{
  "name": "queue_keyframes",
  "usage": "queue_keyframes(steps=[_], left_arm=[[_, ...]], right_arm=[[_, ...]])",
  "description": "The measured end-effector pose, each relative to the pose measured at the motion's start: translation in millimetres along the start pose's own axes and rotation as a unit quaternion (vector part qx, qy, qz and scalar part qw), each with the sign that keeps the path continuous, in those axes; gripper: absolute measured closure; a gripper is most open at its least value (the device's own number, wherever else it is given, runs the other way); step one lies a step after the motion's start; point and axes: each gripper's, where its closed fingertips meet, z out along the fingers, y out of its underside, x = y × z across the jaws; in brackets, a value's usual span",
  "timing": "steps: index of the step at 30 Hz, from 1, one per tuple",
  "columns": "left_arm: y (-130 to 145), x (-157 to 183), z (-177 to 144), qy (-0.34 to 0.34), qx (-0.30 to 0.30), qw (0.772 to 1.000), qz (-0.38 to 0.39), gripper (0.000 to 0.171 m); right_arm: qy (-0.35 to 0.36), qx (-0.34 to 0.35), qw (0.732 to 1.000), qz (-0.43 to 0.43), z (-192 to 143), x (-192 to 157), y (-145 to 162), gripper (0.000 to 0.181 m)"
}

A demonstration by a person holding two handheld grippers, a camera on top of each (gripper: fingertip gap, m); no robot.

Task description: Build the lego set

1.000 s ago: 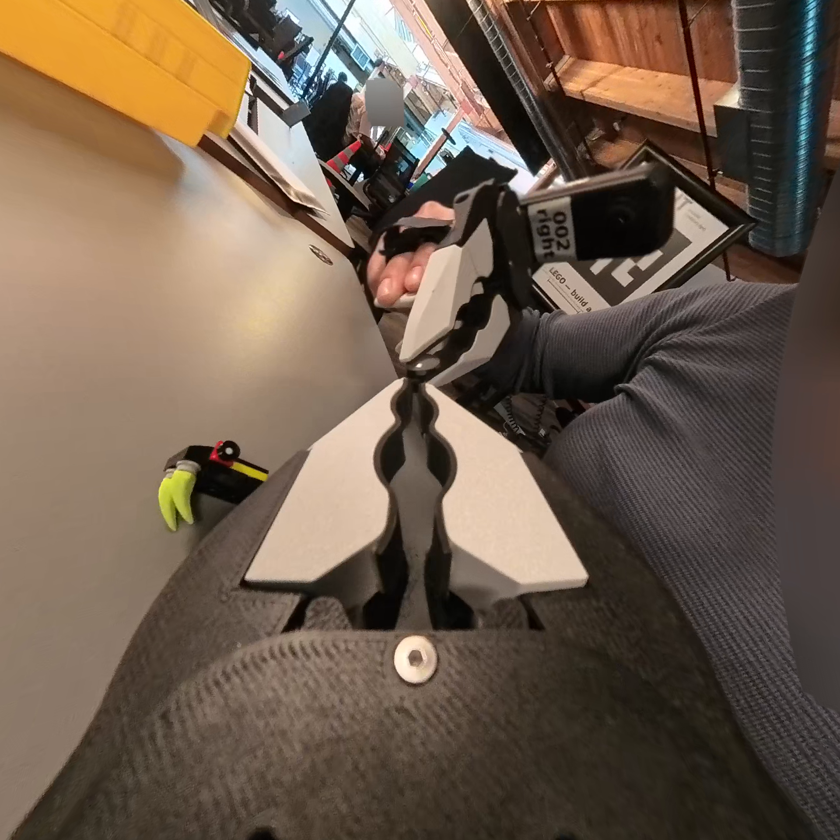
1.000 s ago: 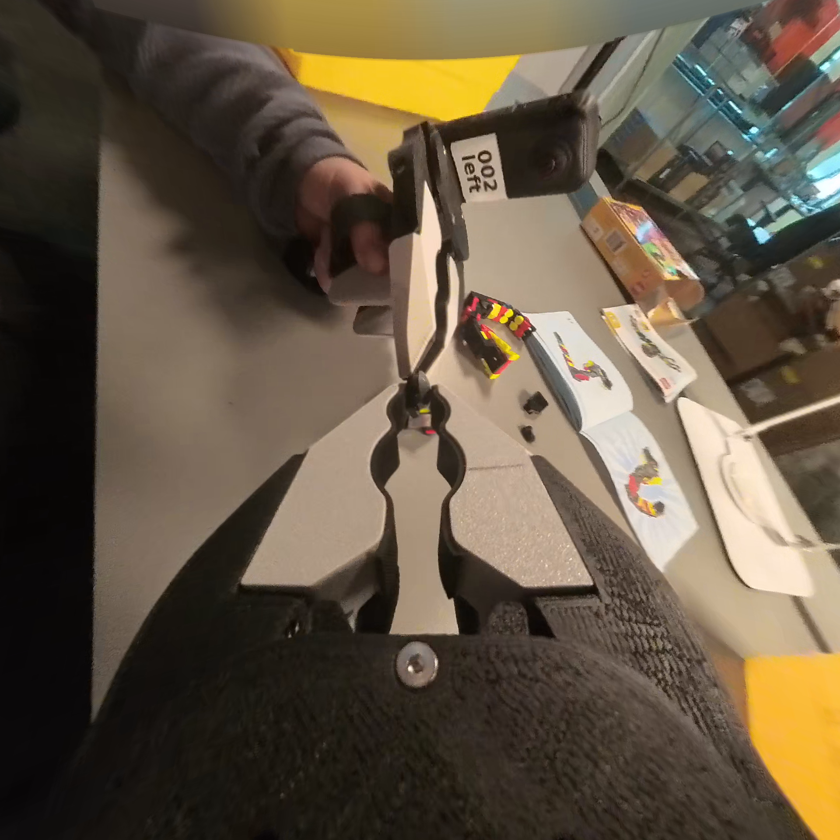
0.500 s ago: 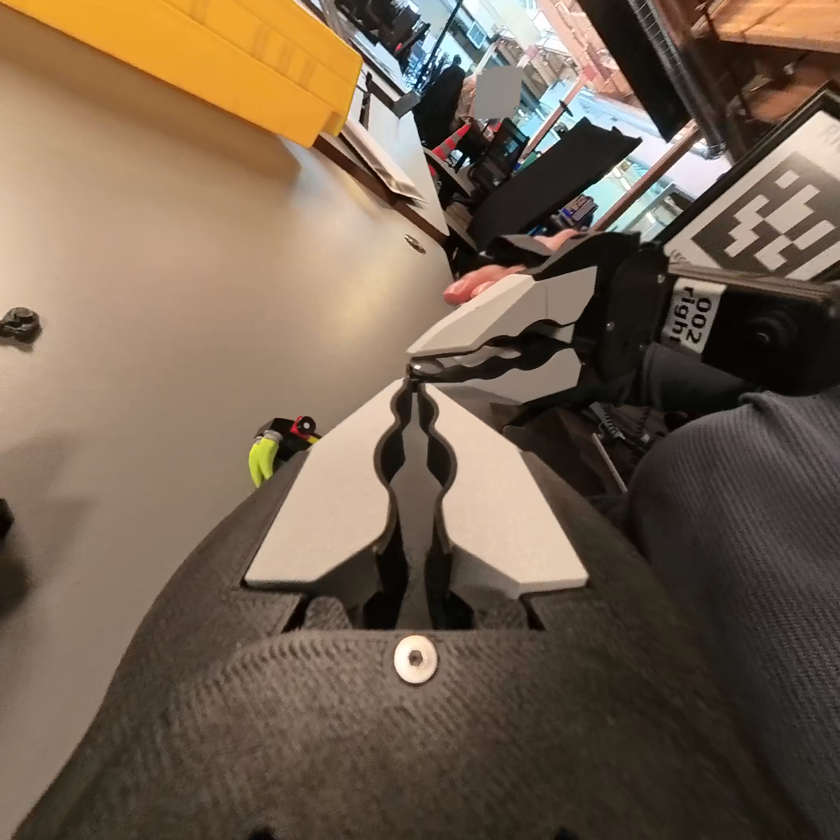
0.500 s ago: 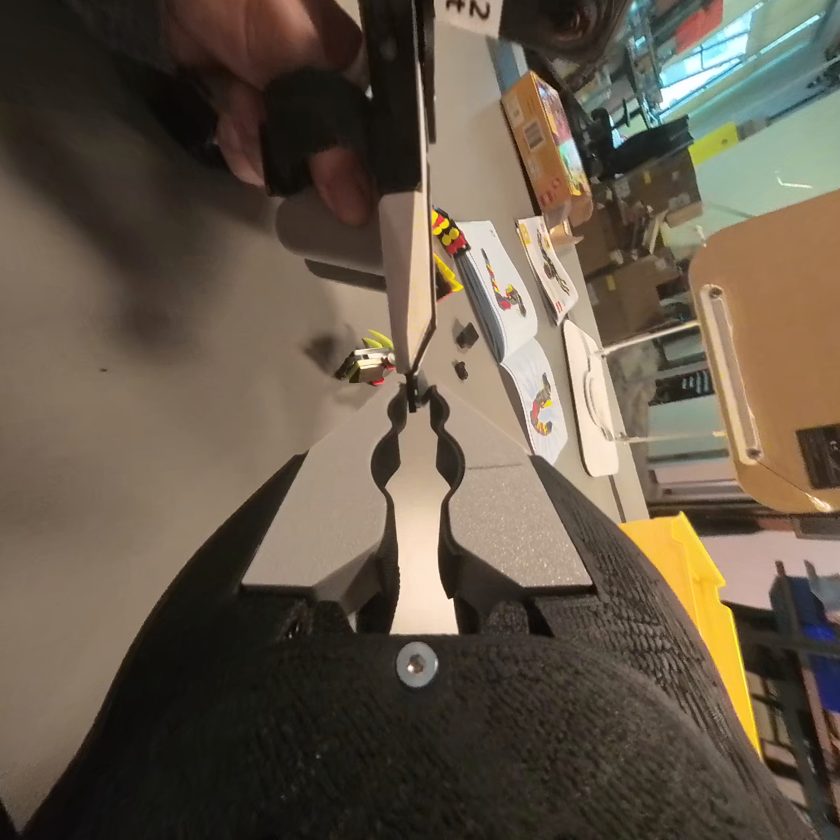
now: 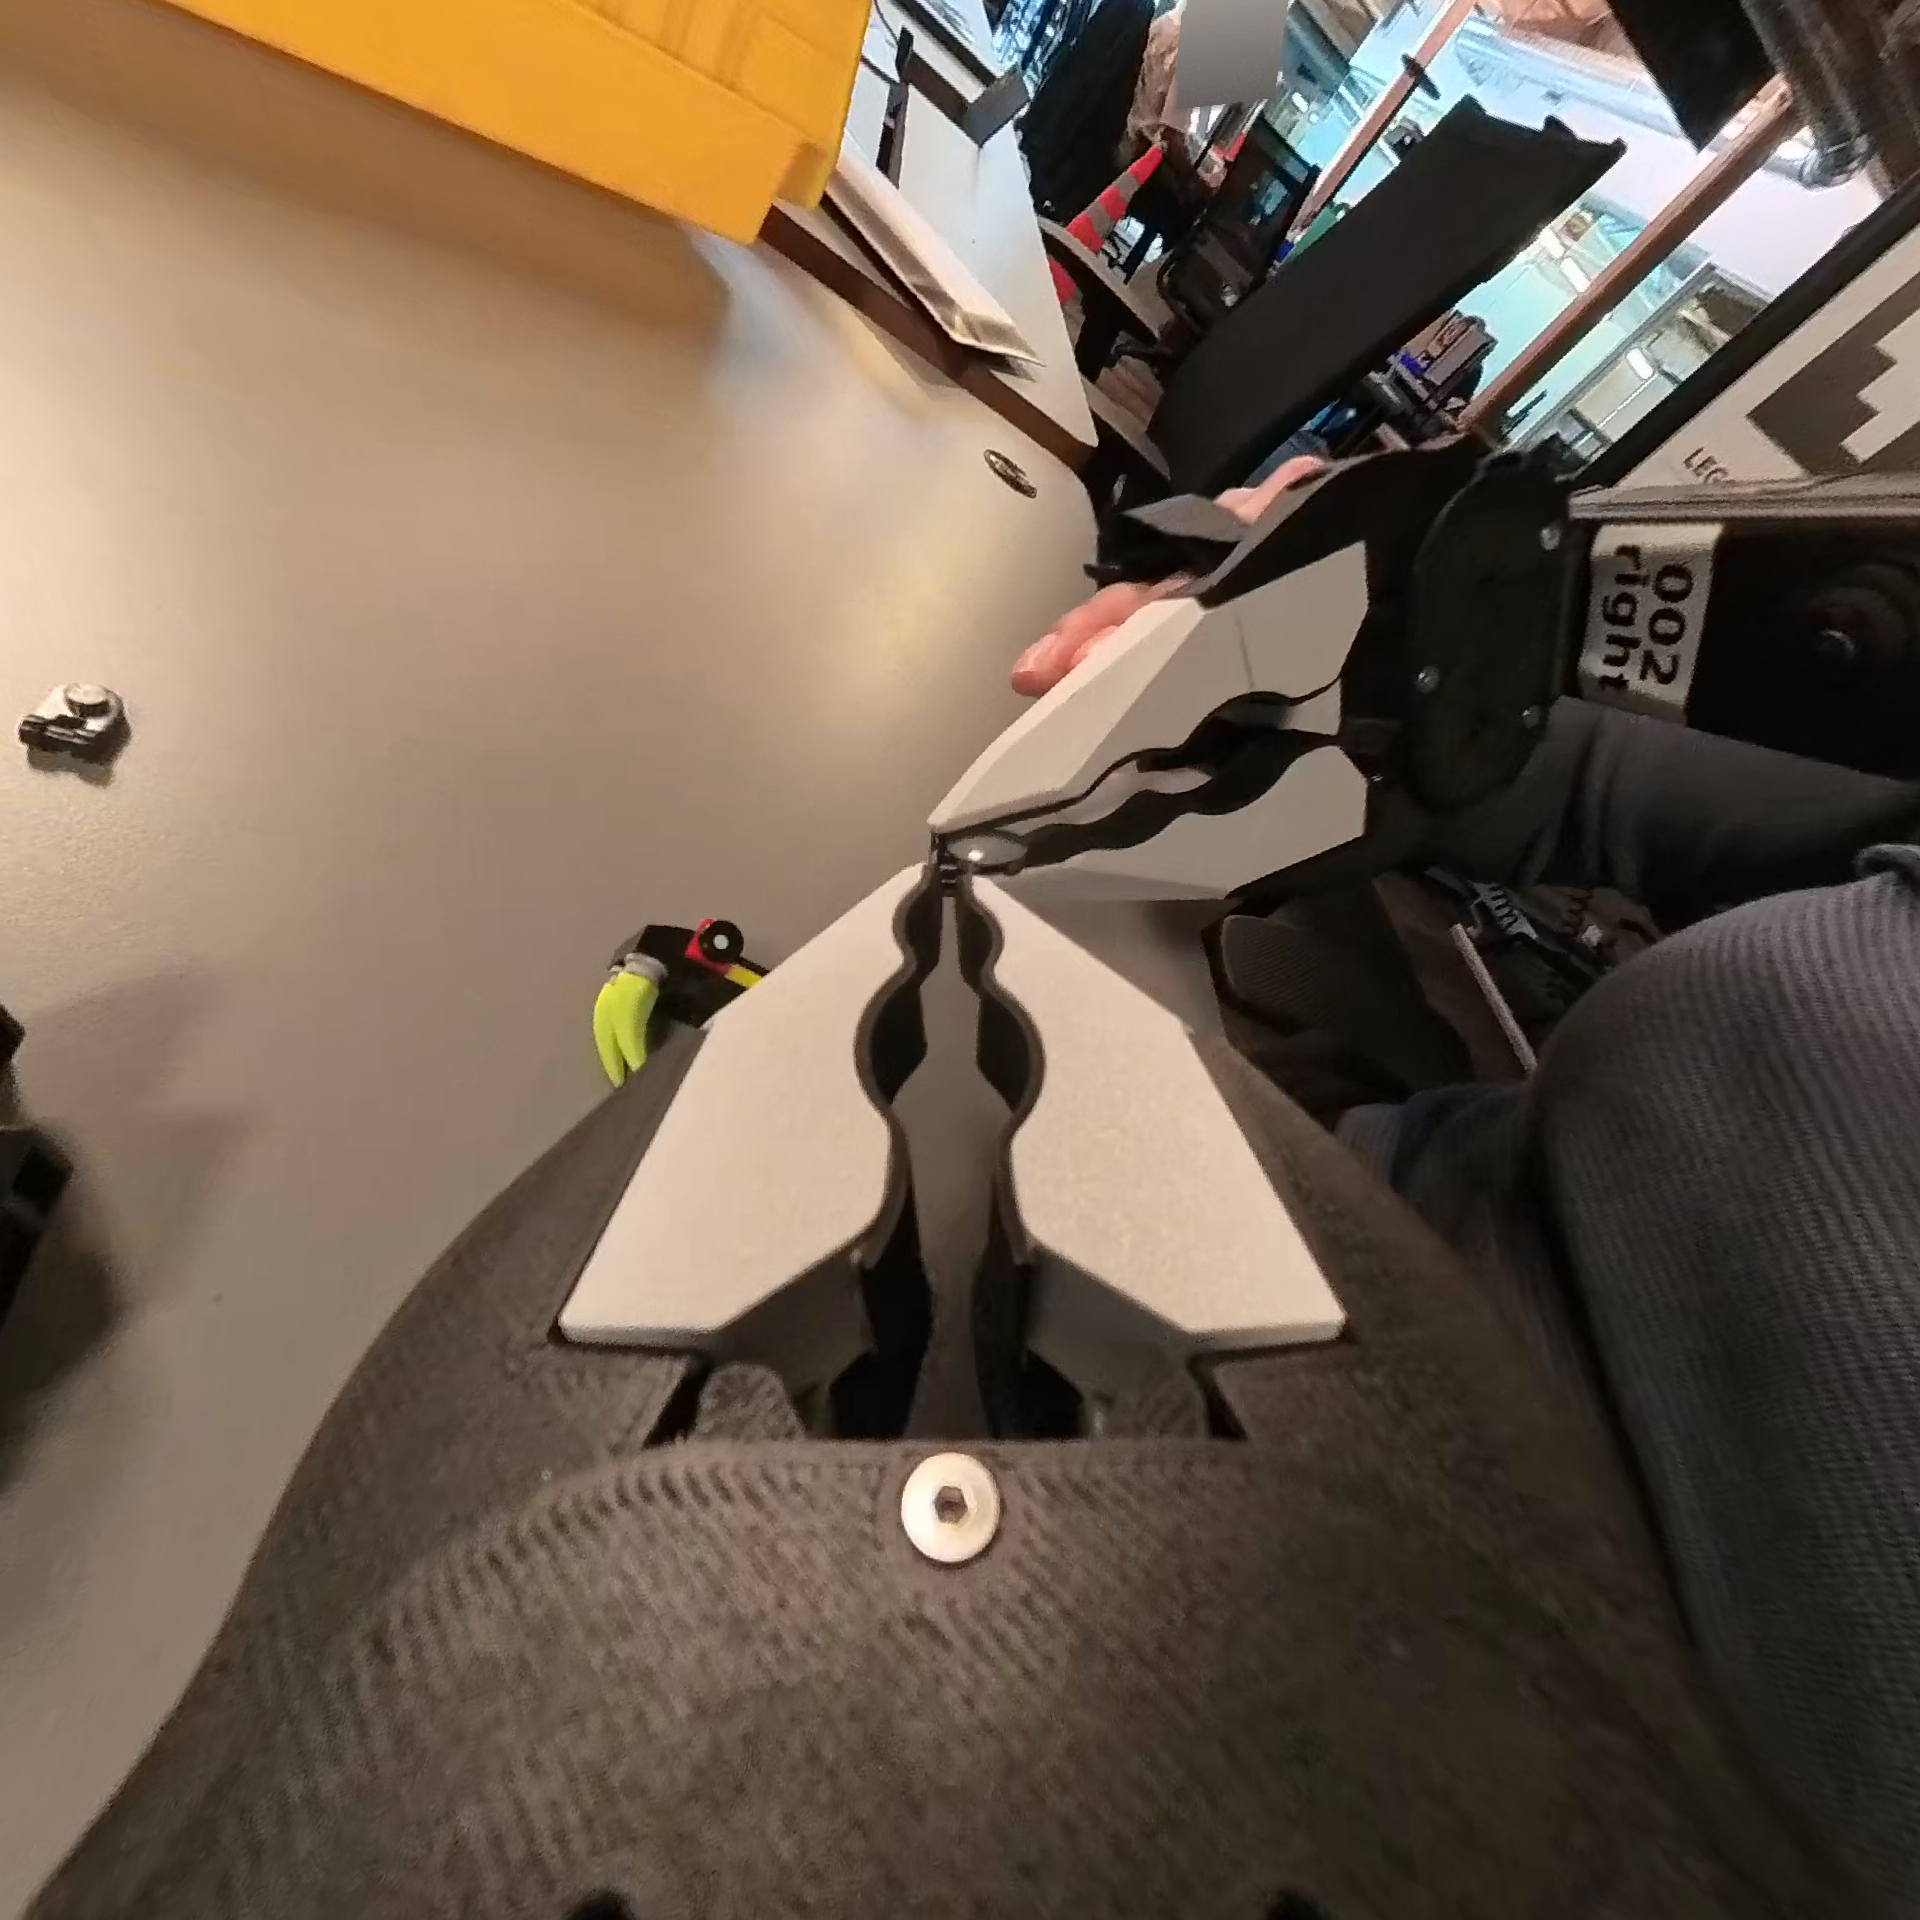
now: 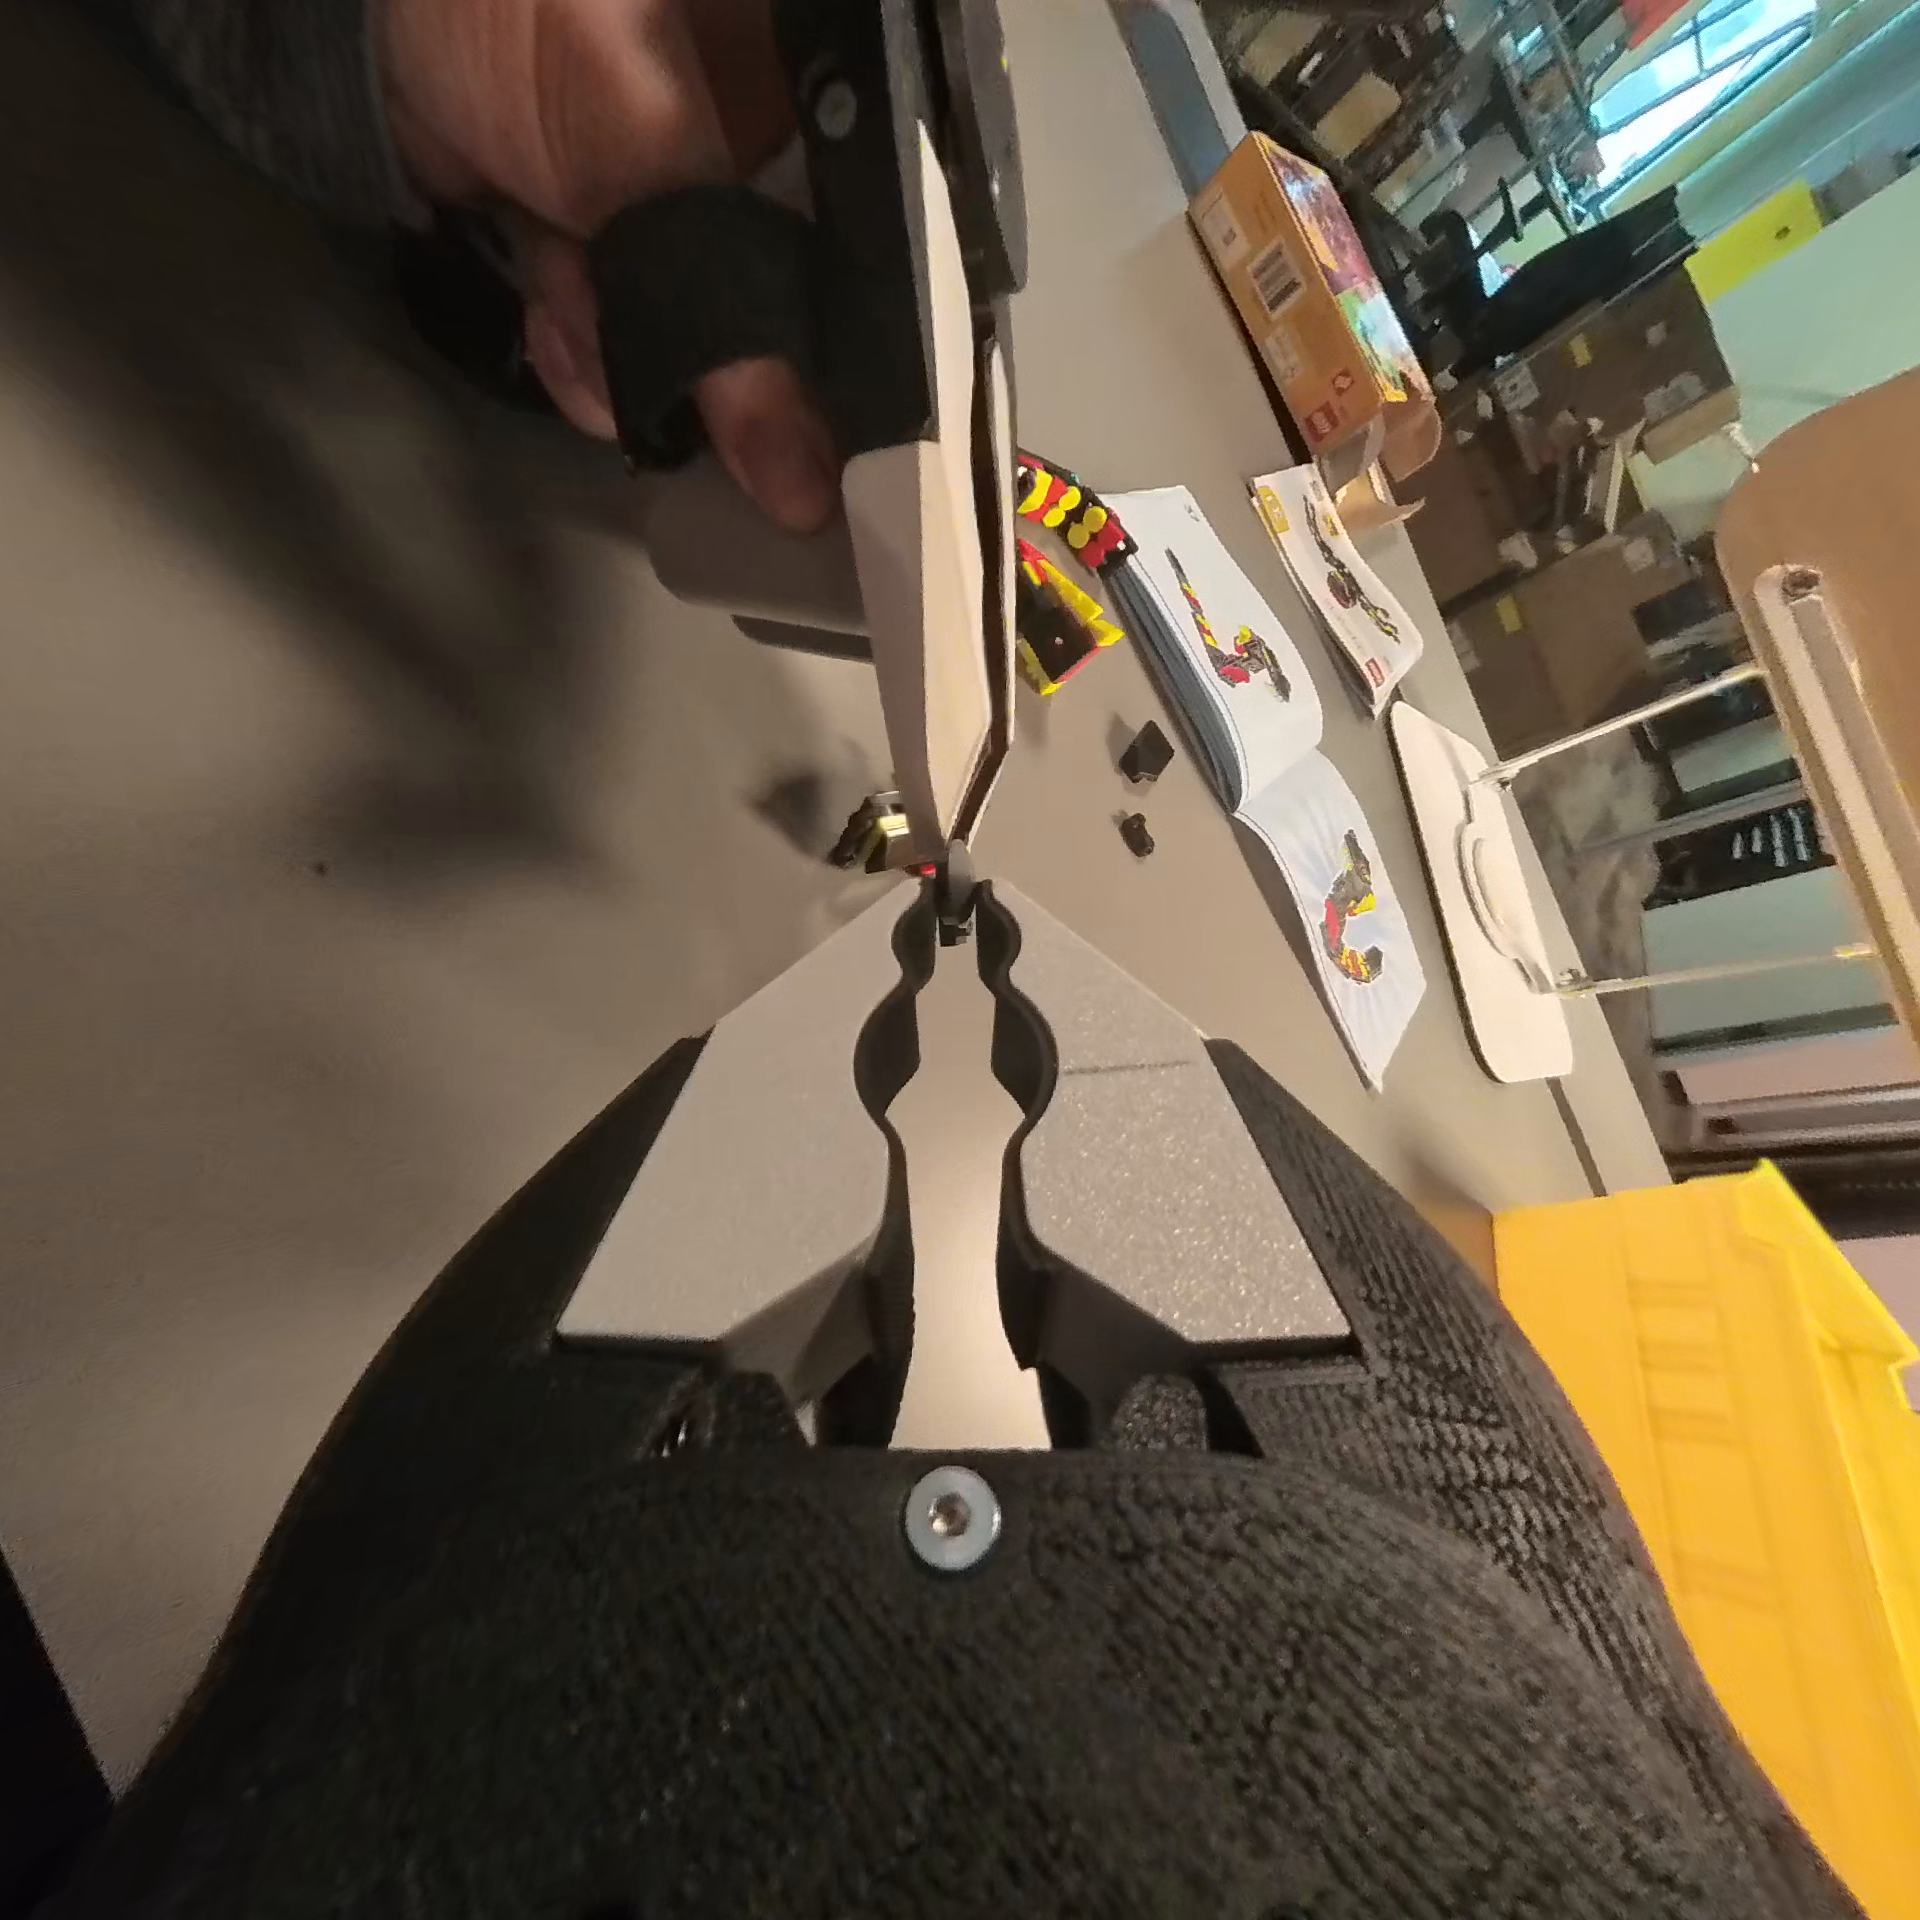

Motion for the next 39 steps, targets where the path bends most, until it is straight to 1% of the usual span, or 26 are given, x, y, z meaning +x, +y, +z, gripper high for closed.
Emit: queue_keyframes(steps=[4, 6, 9, 12, 15, 17, 19, 20, 23, 24, 25, 27, 35, 39], left_arm=[[1.9, -3.4, 0.2, -0.021, -0.008, 1.0, 0.014, 0.171], [1.5, -3.9, -0.8, -0.02, -0.007, 1.0, 0.014, 0.171], [2.4, -3.4, -0.1, -0.015, -0.011, 1.0, 0.011, 0.17], [6.9, -1.0, 2.5, -0.011, -0.027, 0.999, 0.017, 0.17], [13.2, -0.2, 5.0, -0.011, -0.049, 0.999, 0.018, 0.17], [18.2, -0.6, 6.4, -0.012, -0.065, 0.998, 0.015, 0.17], [21.0, -0.3, 7.8, -0.012, -0.075, 0.997, 0.017, 0.17], [22.6, 0.3, 8.5, -0.011, -0.081, 0.997, 0.017, 0.17], [28.2, 2.4, 10.4, -0.002, -0.097, 0.995, 0.006, 0.17], [29.6, 2.9, 10.7, 0.0, -0.101, 0.995, 0.003, 0.171], [30.9, 3.3, 10.9, 0.002, -0.104, 0.995, 0.0, 0.17], [33.4, 4.1, 11.3, 0.004, -0.111, 0.994, -0.005, 0.171], [40.9, 6.1, 13.5, 0.005, -0.134, 0.991, 0.002, 0.17], [40.9, 6.4, 13.5, 0.008, -0.134, 0.991, -0.002, 0.17]], right_arm=[[-0.038, 0.04, 0.997, 0.057, -4.4, -3.1, -2.8, 0.179], [-0.05, 0.058, 0.993, 0.09, -8.3, -1.2, -4.1, 0.179], [-0.052, 0.046, 0.993, 0.091, -8.2, 0.4, 2.4, 0.179], [-0.046, 0.028, 0.994, 0.098, -5.1, 2.9, 7.6, 0.179], [-0.059, -0.026, 0.993, 0.095, -2.1, 2.1, 23.0, 0.179], [-0.102, -0.085, 0.987, 0.089, -4.2, -5.8, 39.5, 0.179], [-0.16, -0.133, 0.973, 0.102, -10.6, -15.0, 51.1, 0.179], [-0.176, -0.147, 0.967, 0.111, -12.9, -15.2, 53.6, 0.179], [-0.261, -0.203, 0.932, 0.151, -21.7, -27.4, 60.7, 0.179], [-0.277, -0.218, 0.923, 0.153, -22.0, -29.9, 63.2, 0.179], [-0.279, -0.224, 0.922, 0.147, -19.9, -29.4, 64.8, 0.178], [-0.289, -0.224, 0.92, 0.141, -18.4, -30.3, 62.4, 0.178], [-0.29, -0.216, 0.921, 0.142, -18.1, -30.6, 60.1, 0.171], [-0.293, -0.187, 0.92, 0.179, -18.2, -27.1, 50.6, 0.178]])
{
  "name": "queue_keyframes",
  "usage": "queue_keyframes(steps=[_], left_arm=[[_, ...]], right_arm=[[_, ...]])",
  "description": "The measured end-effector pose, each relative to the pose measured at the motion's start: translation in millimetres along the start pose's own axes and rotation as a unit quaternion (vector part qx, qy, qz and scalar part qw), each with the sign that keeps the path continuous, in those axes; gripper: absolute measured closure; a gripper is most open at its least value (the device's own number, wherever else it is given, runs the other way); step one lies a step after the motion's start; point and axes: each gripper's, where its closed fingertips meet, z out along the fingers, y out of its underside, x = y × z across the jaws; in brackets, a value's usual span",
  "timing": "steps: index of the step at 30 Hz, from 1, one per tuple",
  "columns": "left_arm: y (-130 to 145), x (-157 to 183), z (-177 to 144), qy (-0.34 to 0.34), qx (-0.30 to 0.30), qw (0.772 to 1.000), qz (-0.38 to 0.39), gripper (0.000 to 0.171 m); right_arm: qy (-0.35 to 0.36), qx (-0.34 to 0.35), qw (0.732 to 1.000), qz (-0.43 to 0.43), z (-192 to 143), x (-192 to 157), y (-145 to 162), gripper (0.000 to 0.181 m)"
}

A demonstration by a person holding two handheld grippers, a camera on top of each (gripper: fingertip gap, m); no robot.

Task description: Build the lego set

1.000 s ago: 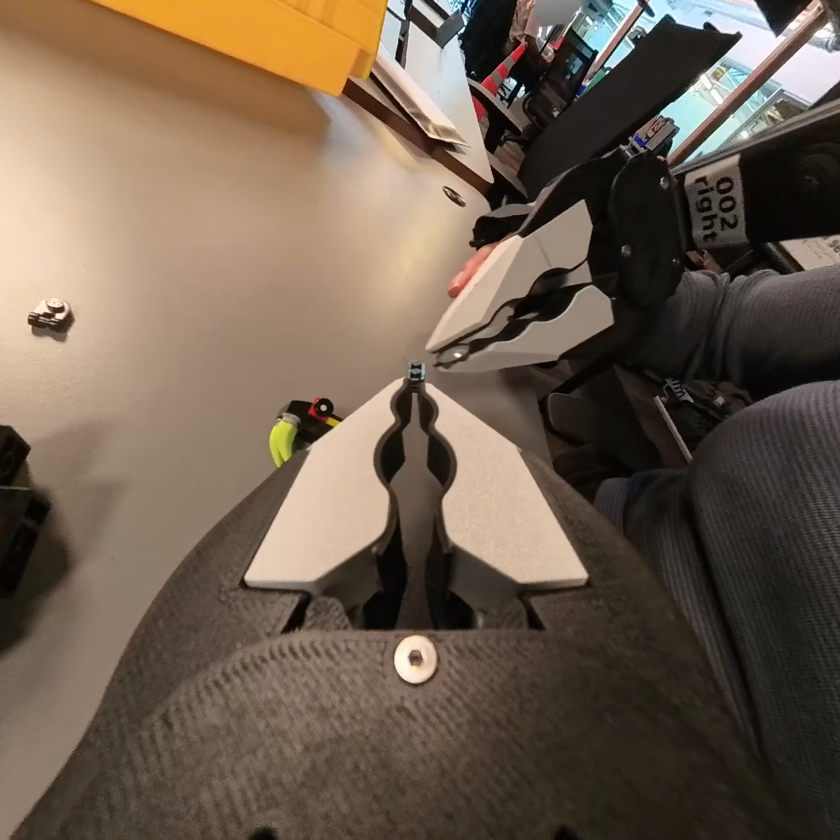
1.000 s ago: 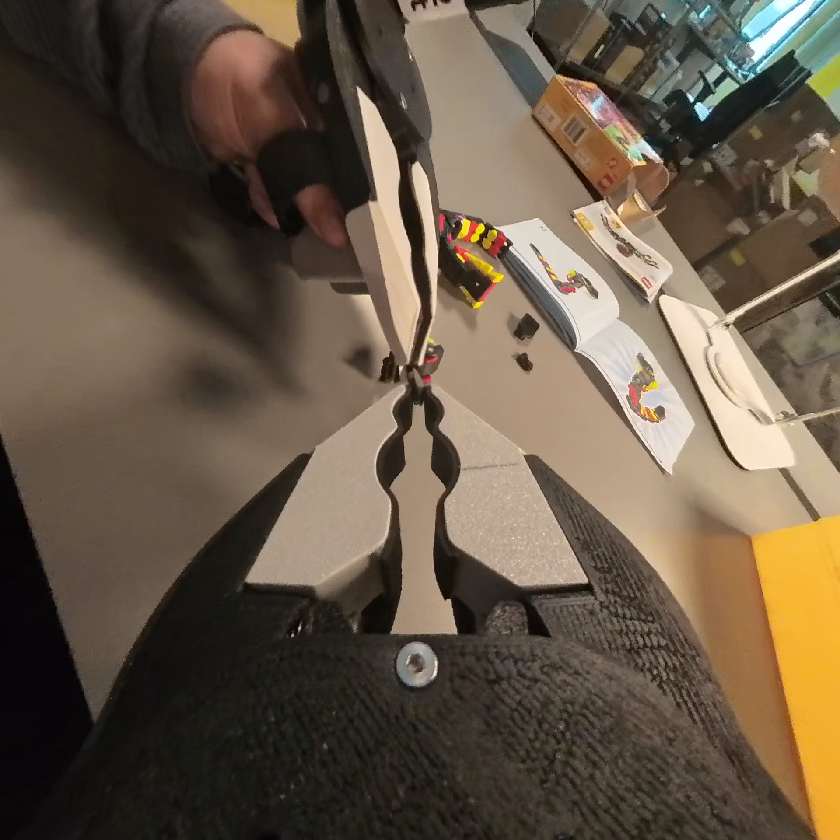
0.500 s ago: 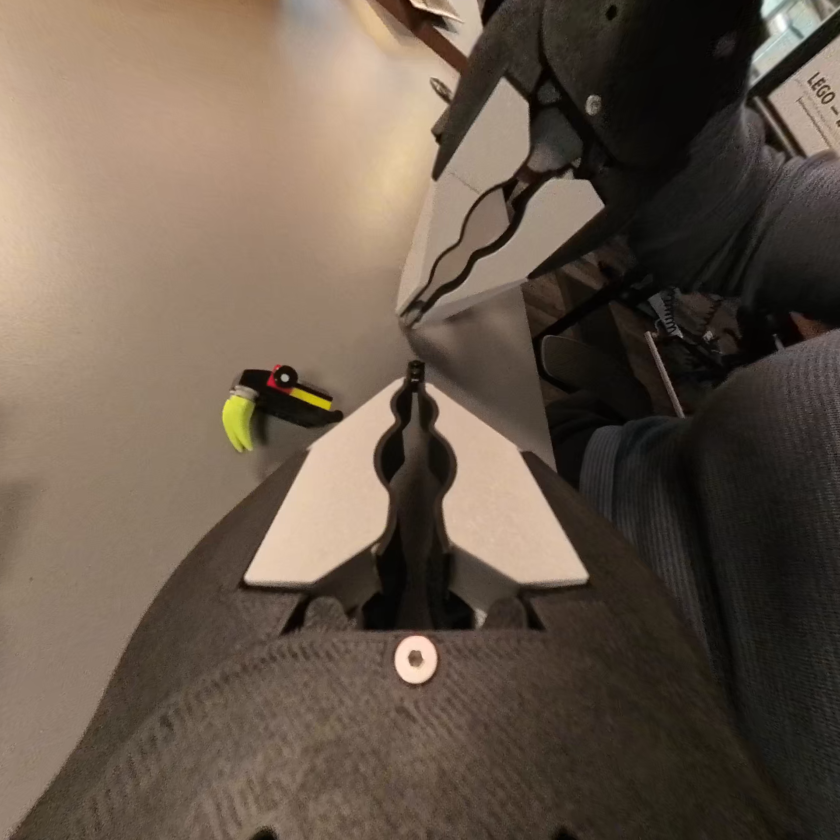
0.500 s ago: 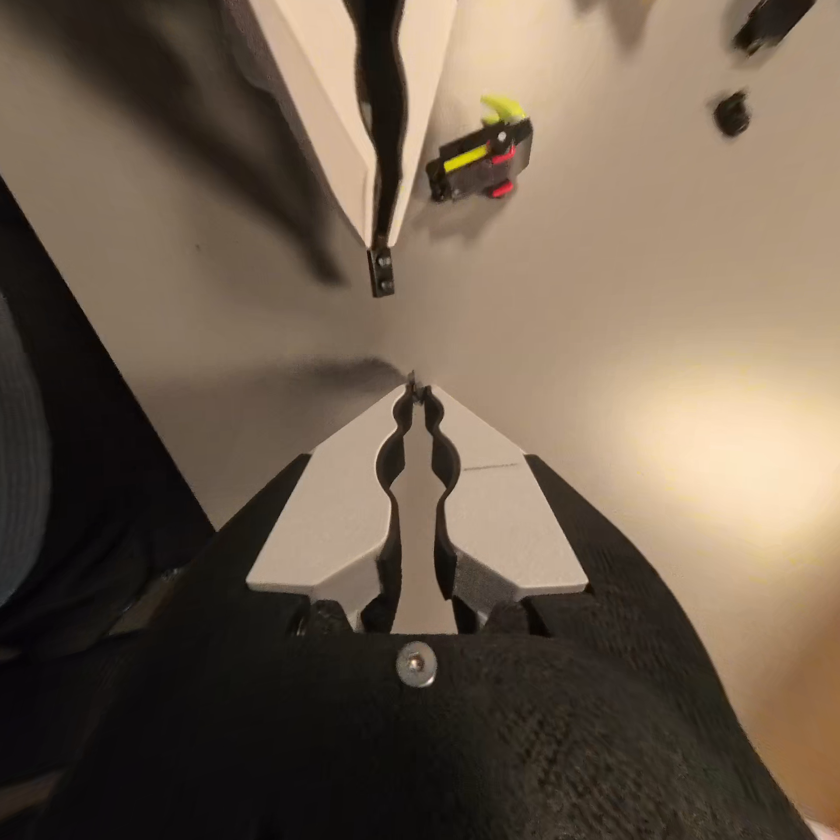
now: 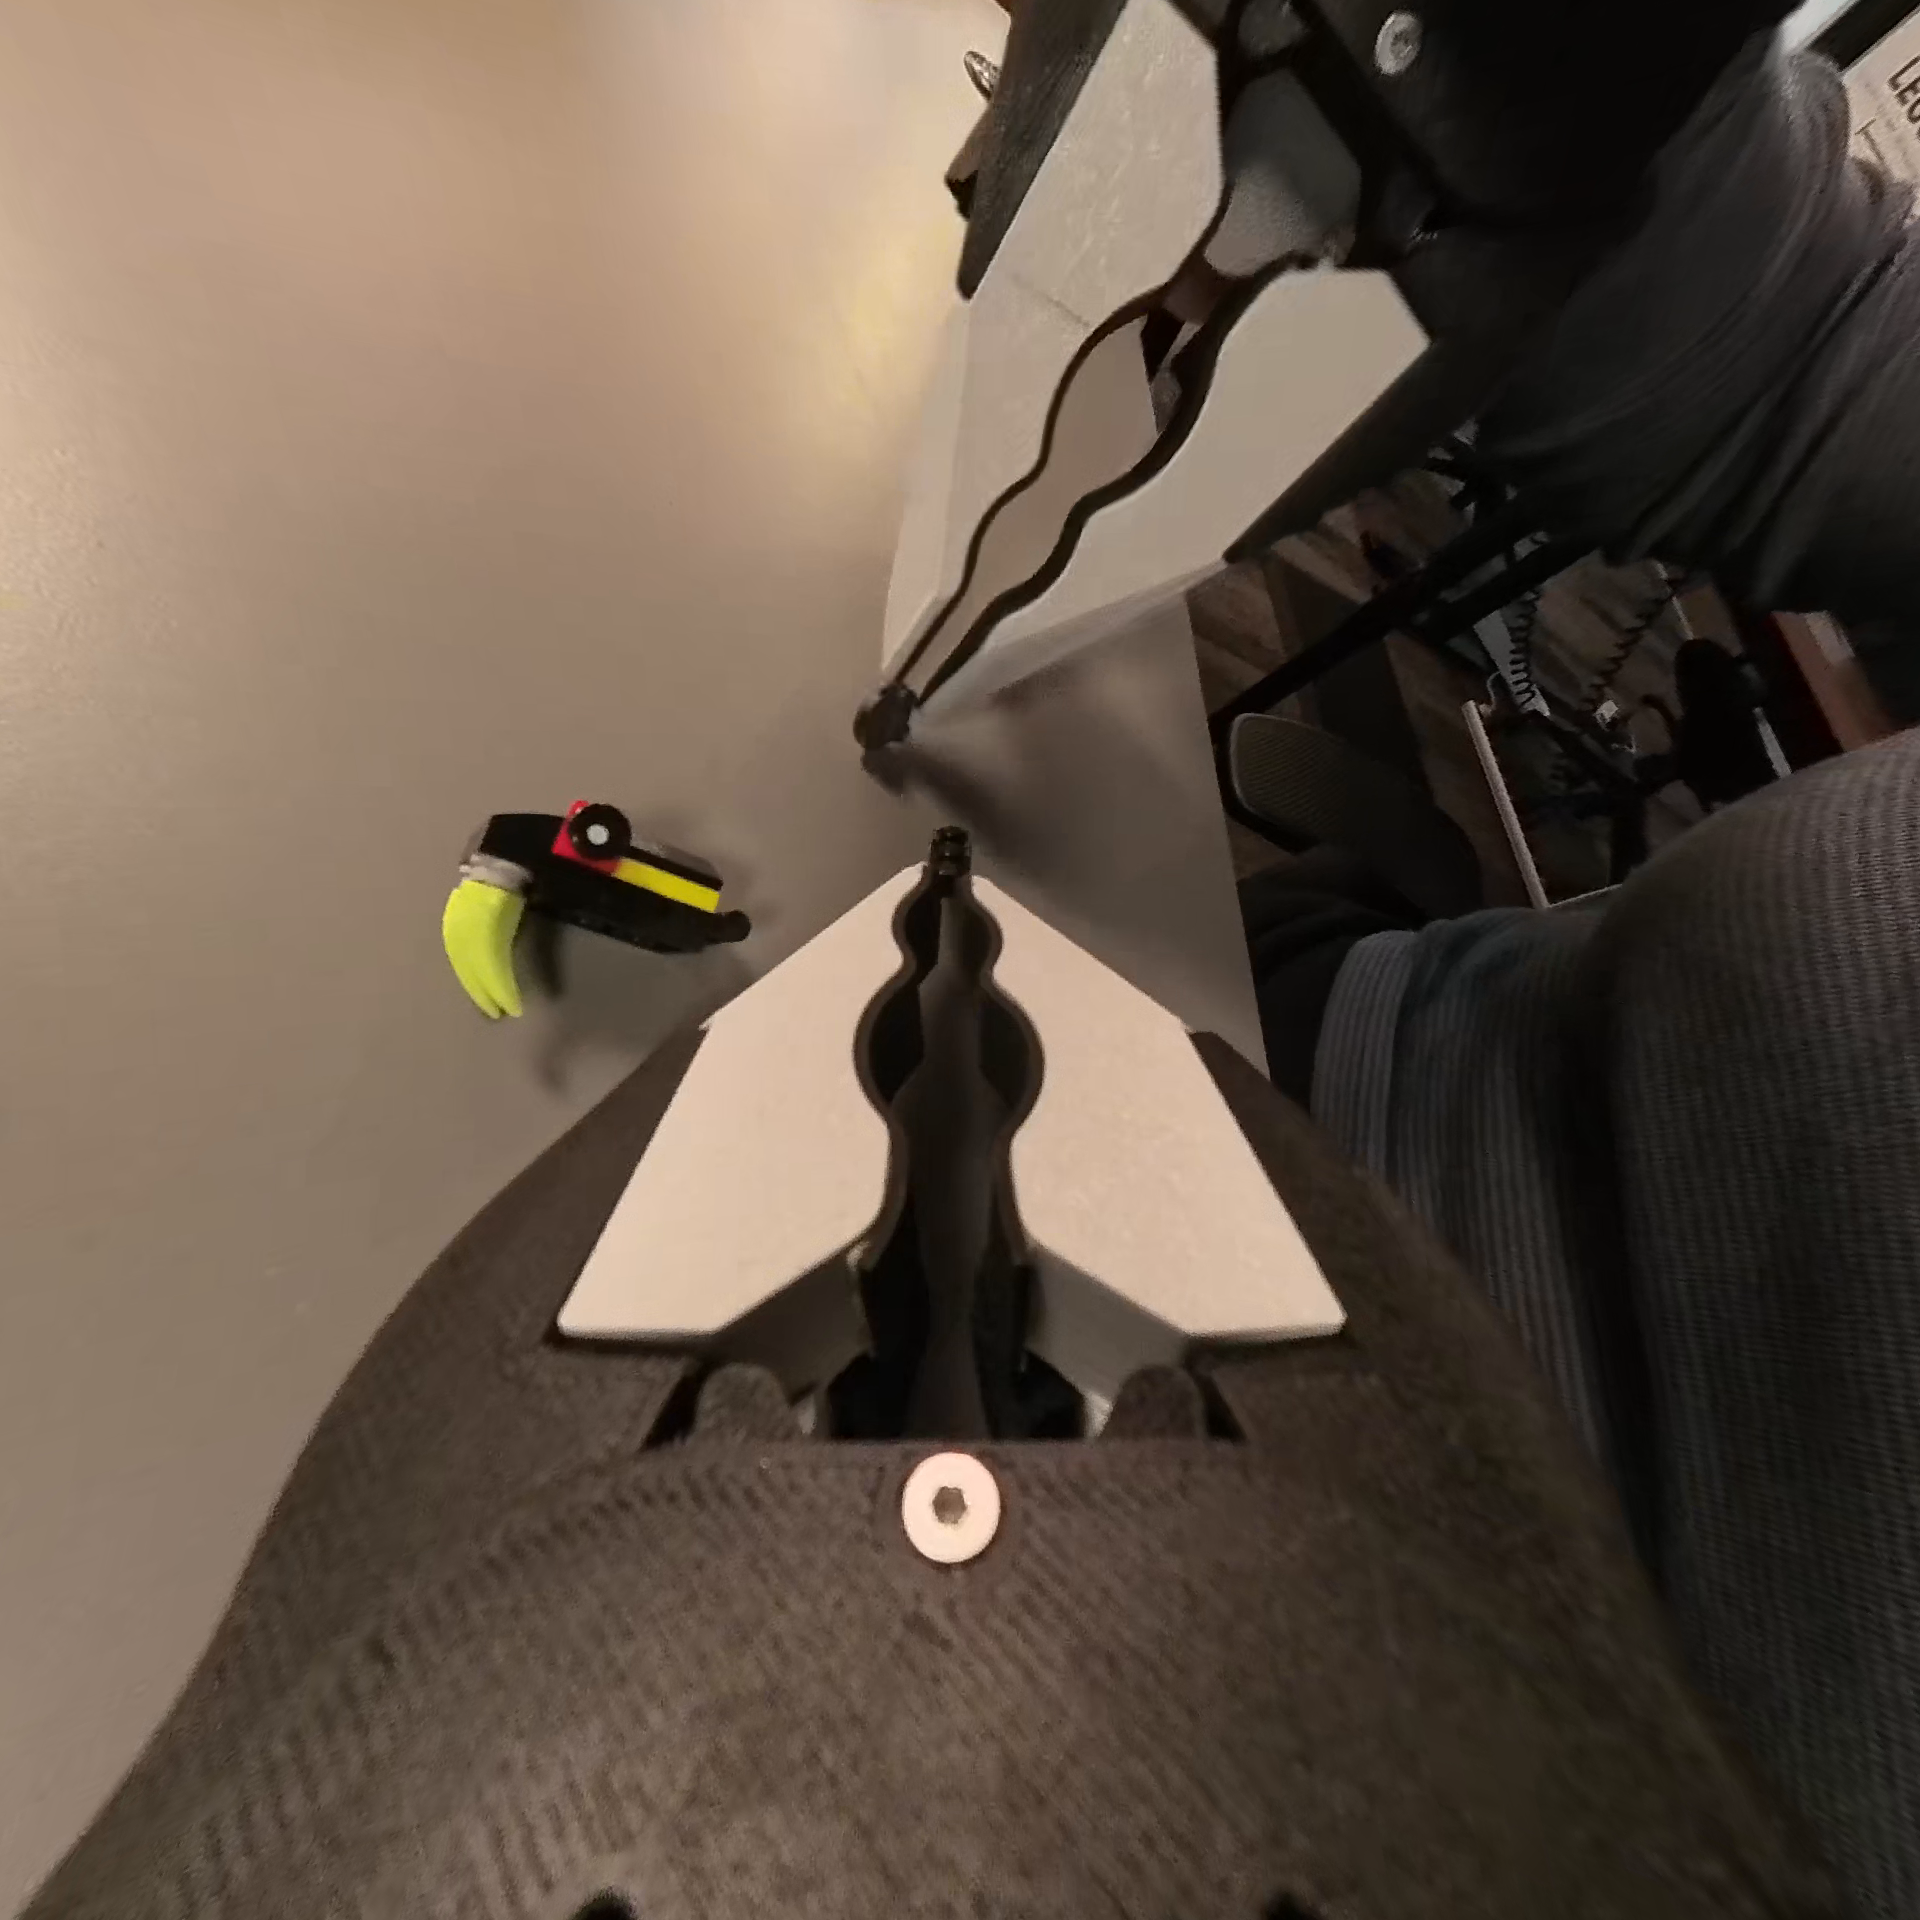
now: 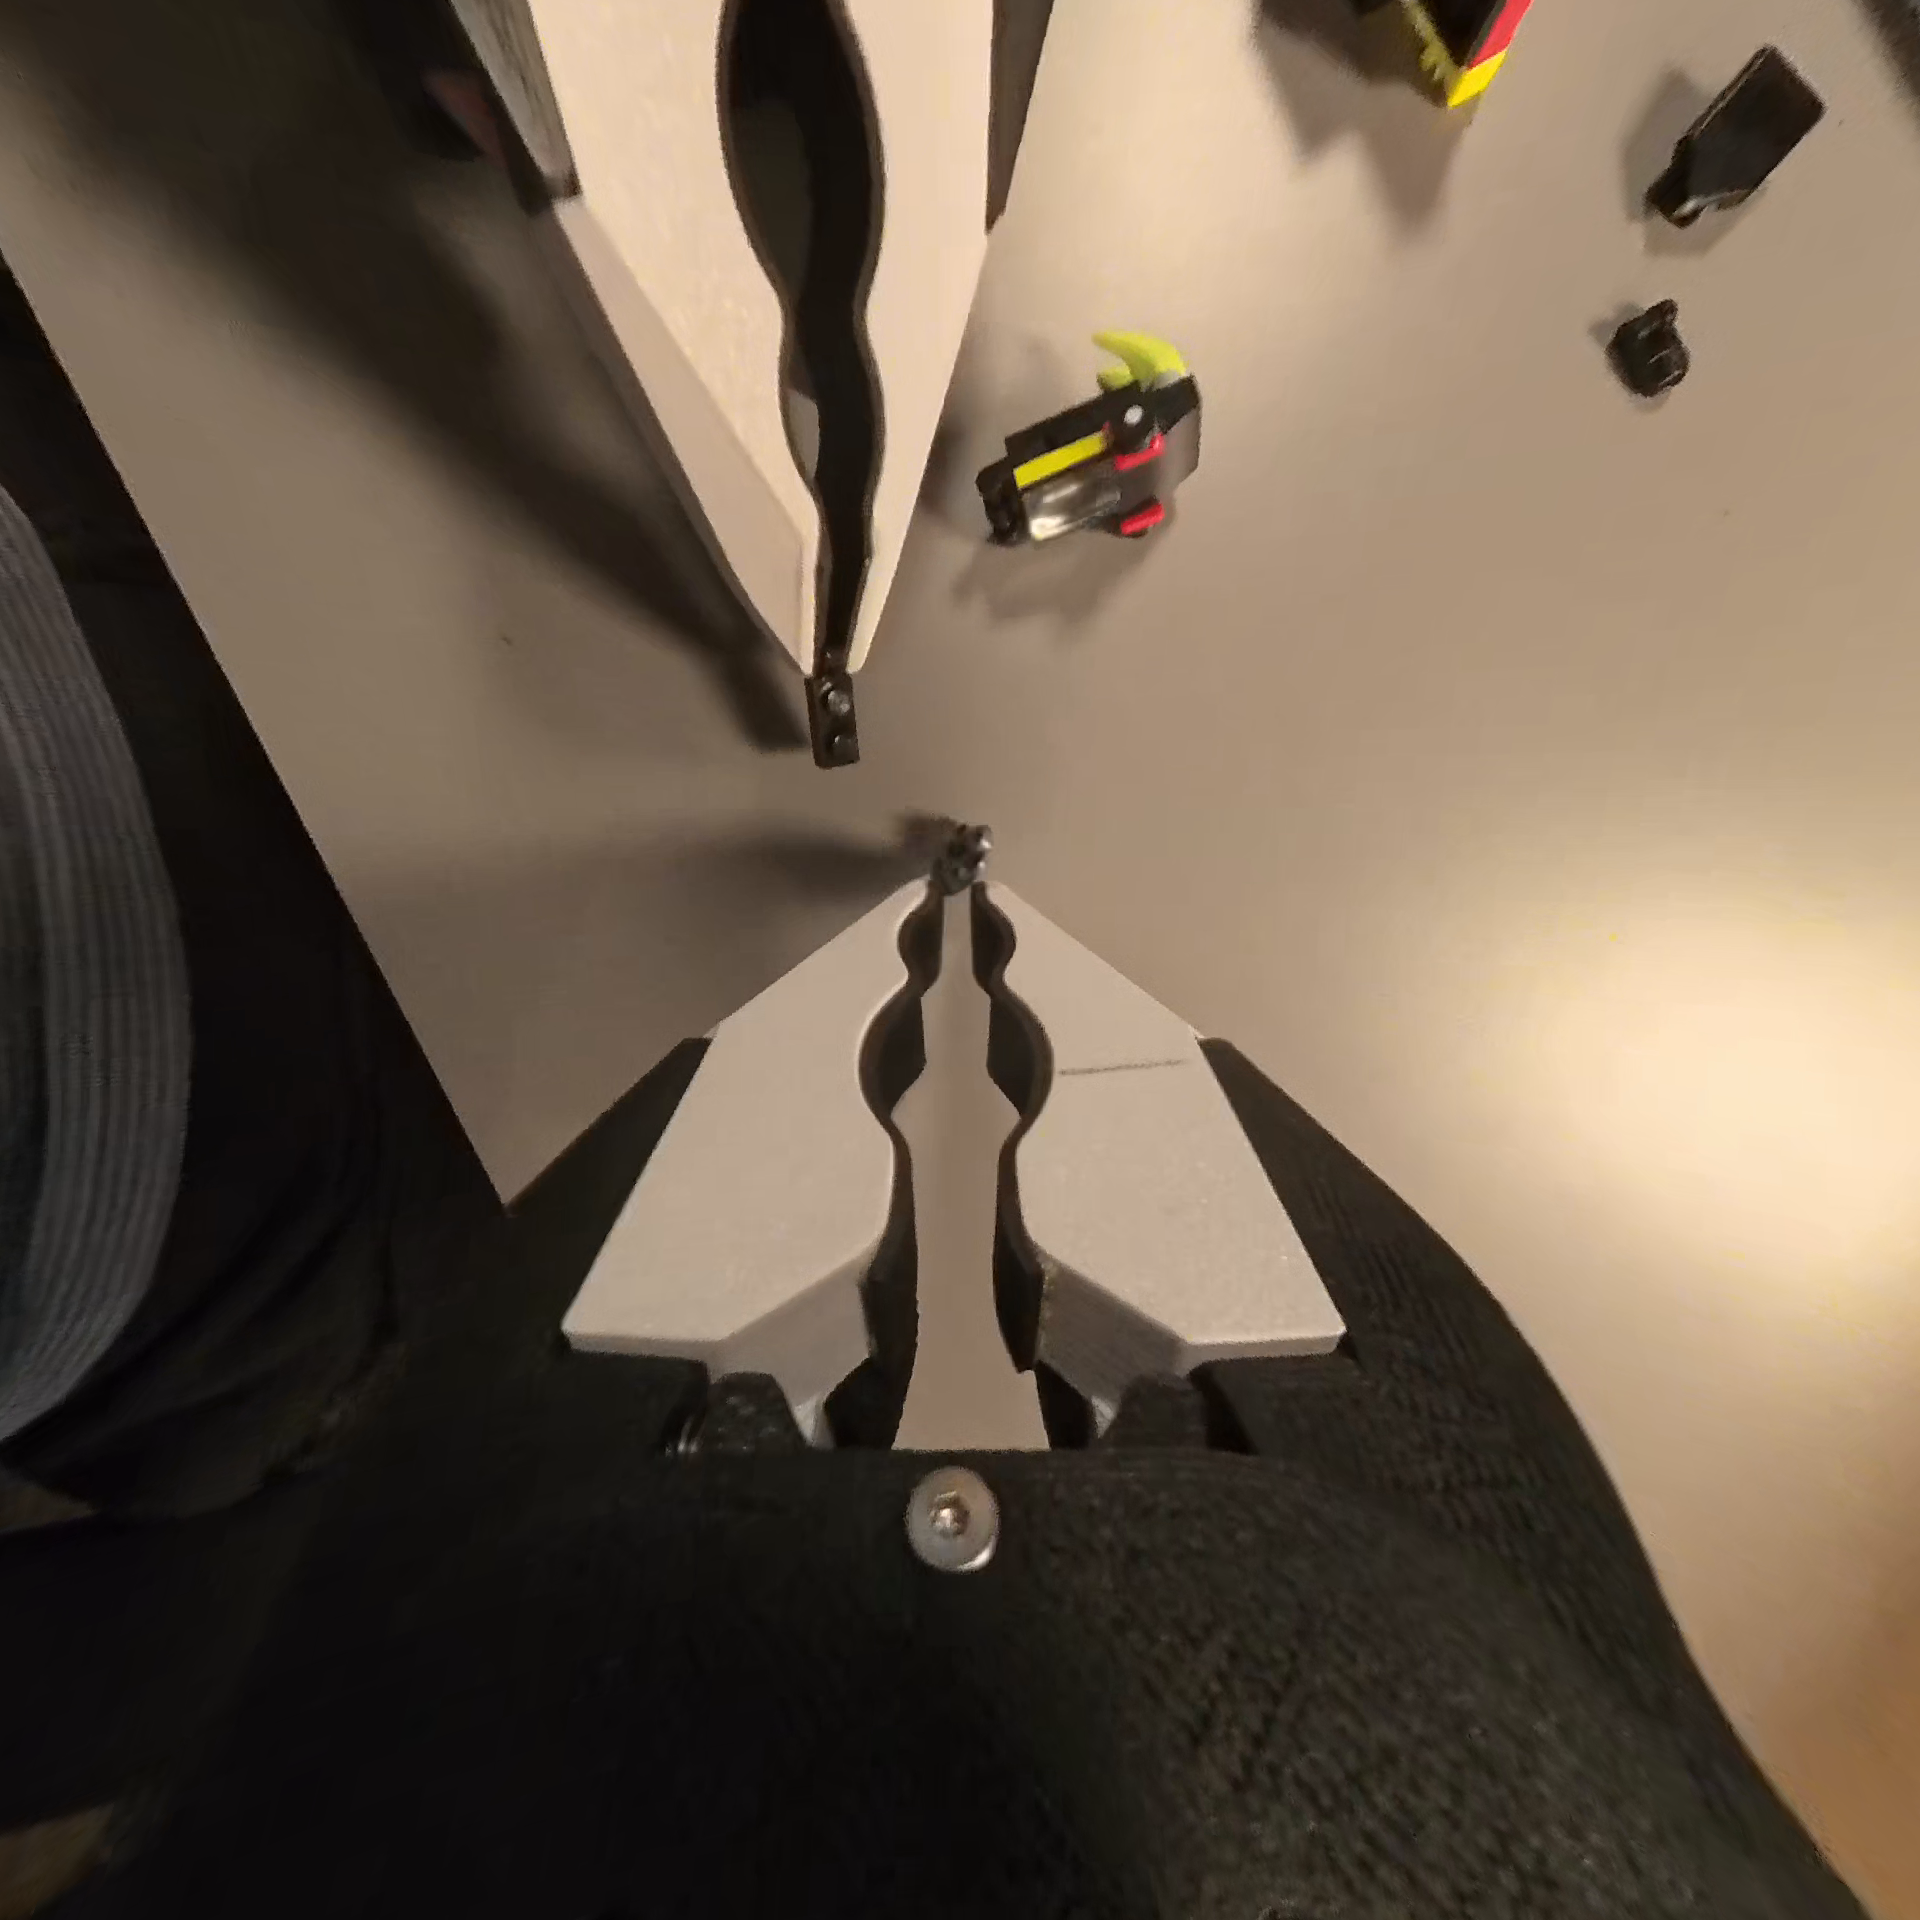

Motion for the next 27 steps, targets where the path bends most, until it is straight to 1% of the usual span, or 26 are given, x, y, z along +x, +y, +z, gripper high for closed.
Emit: queue_keyframes(steps=[3, 7, 11, 15, 19, 20, 21, 22, 23, 27], left_arm=[[0.1, -0.1, 0.1, 0.0, 0.0, 1.0, 0.001, 0.171], [0.8, 0.3, 0.4, 0.001, -0.002, 1.0, 0.0, 0.17], [1.5, 0.6, 0.8, 0.001, -0.005, 1.0, 0.001, 0.17], [2.0, 0.5, 1.3, 0.001, -0.007, 1.0, 0.0, 0.171], [2.1, 0.5, 1.4, 0.001, -0.007, 1.0, 0.001, 0.171], [2.1, 0.4, 1.4, 0.001, -0.007, 1.0, 0.001, 0.171], [2.2, 0.4, 1.5, 0.001, -0.008, 1.0, 0.001, 0.171], [2.3, 0.3, 1.6, 0.0, -0.008, 1.0, 0.001, 0.171], [2.4, 0.3, 1.7, 0.0, -0.008, 1.0, 0.001, 0.171], [1.4, 0.2, 0.9, 0.0, -0.004, 1.0, 0.0, 0.171]], right_arm=[[-0.019, 0.021, 0.999, 0.028, -1.2, -1.9, -4.4, 0.181], [-0.032, 0.024, 0.998, 0.053, 2.2, -2.2, -1.2, 0.179], [-0.035, 0.031, 0.996, 0.077, 3.1, 1.0, 0.6, 0.17], [-0.022, 0.05, 0.994, 0.091, 3.7, 7.6, -0.9, 0.162], [-0.062, 0.076, 0.984, 0.151, 6.5, 6.2, -6.0, 0.158], [-0.063, 0.078, 0.982, 0.159, 7.1, 6.8, -6.8, 0.161], [-0.054, 0.076, 0.983, 0.158, 8.1, 8.9, -6.2, 0.166], [-0.04, 0.073, 0.985, 0.149, 9.1, 11.2, -5.2, 0.174], [-0.032, 0.069, 0.988, 0.135, 9.7, 11.1, -4.8, 0.179], [-0.018, 0.061, 0.994, 0.091, 10.4, 7.4, -5.4, 0.179]])
